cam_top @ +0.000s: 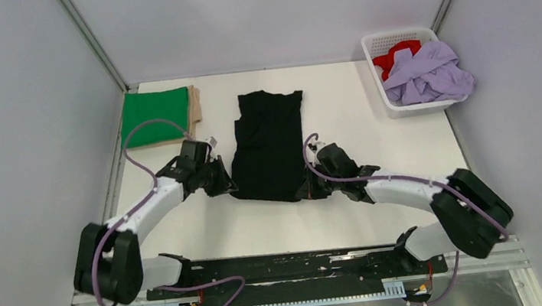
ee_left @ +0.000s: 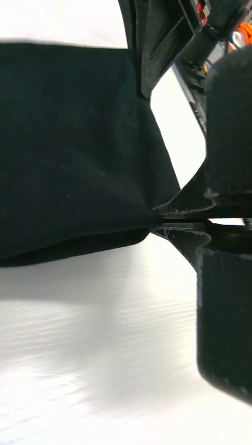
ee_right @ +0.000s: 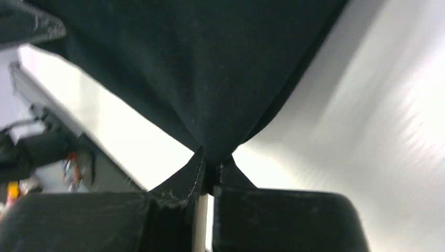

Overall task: Fold and stack the t-shirts
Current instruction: Fold the long partially folded tshirt into a neat square

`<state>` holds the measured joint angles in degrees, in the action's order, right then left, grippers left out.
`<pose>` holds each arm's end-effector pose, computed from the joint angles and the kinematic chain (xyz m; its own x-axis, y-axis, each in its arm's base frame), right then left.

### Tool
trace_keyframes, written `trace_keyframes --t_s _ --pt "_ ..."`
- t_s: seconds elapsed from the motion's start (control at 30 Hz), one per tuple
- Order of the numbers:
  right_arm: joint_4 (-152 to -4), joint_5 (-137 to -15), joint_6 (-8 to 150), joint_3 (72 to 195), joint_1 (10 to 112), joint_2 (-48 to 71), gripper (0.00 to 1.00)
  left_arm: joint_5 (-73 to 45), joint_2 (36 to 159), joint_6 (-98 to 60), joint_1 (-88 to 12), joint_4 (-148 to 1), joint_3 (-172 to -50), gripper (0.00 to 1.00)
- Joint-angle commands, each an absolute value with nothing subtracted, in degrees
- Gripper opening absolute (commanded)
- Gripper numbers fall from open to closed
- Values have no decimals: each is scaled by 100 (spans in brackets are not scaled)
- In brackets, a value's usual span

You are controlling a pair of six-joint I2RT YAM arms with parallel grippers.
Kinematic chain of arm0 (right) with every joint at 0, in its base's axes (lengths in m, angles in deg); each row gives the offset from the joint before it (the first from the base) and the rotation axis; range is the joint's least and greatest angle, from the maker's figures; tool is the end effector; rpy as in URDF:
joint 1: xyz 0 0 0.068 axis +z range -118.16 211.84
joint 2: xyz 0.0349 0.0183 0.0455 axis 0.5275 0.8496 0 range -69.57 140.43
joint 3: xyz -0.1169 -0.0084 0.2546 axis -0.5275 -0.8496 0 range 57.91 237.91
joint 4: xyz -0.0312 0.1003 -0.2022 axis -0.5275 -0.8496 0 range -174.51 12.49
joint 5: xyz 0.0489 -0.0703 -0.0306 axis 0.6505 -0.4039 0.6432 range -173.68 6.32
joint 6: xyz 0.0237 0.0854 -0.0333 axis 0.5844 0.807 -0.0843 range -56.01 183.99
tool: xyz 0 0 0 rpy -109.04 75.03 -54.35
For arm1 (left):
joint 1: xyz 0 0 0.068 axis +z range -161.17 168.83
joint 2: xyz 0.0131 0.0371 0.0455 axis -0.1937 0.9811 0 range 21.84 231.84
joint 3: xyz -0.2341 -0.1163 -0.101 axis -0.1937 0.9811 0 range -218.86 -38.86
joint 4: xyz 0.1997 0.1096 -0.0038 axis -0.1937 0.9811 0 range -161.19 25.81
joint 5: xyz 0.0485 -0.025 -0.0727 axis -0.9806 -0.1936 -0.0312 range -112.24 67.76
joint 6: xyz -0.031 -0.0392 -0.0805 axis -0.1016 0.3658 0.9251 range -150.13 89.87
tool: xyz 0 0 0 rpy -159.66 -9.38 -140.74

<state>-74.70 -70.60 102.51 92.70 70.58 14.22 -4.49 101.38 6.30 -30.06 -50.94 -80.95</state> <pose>0.2077 0.1914 0.1519 -0.8961 0.0589 -0.4399 -0.2219 0.7990 0.5590 0.2338 -0.1076 0.1698 -0.9181 -0.2835 -0.2768 -0.1028 0.8451 -0.5247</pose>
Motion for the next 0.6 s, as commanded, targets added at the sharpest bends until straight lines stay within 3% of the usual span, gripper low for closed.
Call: trace_keyframes --t_s 0.0,0.27,0.57 --pt "-8579 -6575 10459 9158 7637 34 0 -1177 8333 797 -3254 -3717 -7952 0" --pt "-8976 -6093 10441 9465 7786 -1425 0 -907 6525 942 -3341 -2759 -8478 0" --pt "-8912 -4859 10477 10084 6083 -1064 0 -1745 7822 840 -3298 -3632 -9614 0"
